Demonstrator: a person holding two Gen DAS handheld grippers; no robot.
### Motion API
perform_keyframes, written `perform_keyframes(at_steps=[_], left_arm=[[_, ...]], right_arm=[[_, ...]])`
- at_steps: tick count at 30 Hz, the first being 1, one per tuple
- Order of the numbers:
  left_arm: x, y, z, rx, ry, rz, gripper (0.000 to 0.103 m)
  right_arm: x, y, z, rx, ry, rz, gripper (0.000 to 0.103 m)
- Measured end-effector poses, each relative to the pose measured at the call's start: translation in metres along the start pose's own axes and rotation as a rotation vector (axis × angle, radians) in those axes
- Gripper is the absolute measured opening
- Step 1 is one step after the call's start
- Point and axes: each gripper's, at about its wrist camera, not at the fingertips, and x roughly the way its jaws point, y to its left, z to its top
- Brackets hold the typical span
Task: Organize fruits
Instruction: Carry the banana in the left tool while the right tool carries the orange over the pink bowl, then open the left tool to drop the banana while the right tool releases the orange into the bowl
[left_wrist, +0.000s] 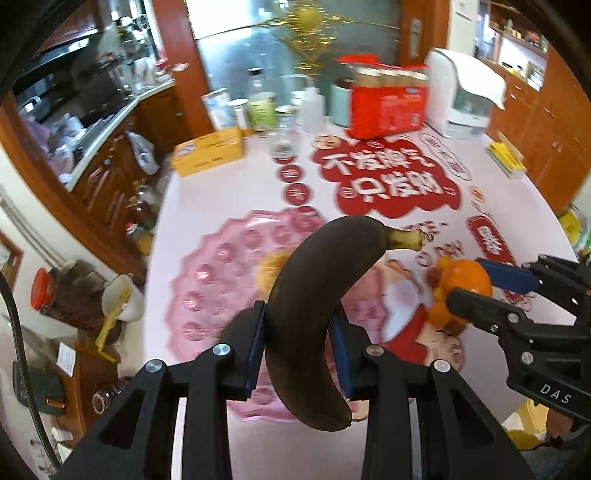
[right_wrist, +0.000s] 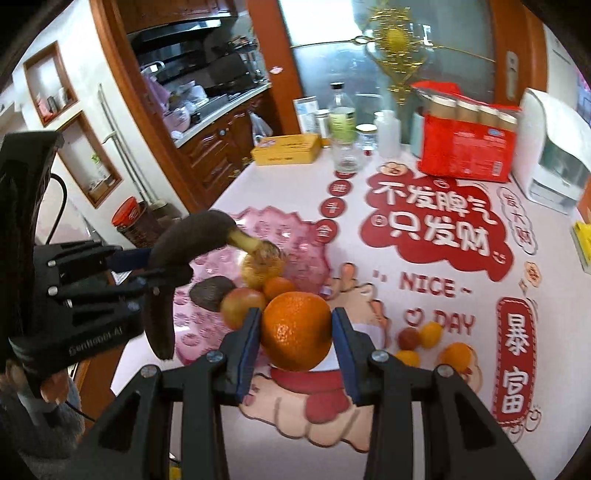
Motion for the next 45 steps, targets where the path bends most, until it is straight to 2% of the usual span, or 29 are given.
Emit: perform_keyframes(at_steps=[8, 16, 27, 32, 45], left_arm=[[0.004, 0.074, -0.01, -0.049, 0.002, 0.061, 0.031], [0.039, 0.11, -0.011, -0.058, 0.045, 0.058, 0.031], [0.106, 0.116, 0.002, -0.084, 0.11, 0.014, 0.032], [0.132, 0.113, 0.009, -0.086, 0.125, 0.019, 0.032], [0.172, 0.106, 0.014, -0.055, 0.165, 0.04, 0.032]], right_arm=[[0.036, 0.044, 0.011, 0.013, 0.016, 0.026, 0.039], [0.08, 0.066, 0.019, 0.031, 0.064, 0.002, 0.039], [0.13, 0.062, 0.023, 0.053, 0.163, -0.041, 0.039], [0.145, 0.056, 0.026, 0.067, 0.186, -0.045, 0.039], [0.164, 0.054, 0.034, 0.047, 0.16, -0.036, 0.04]])
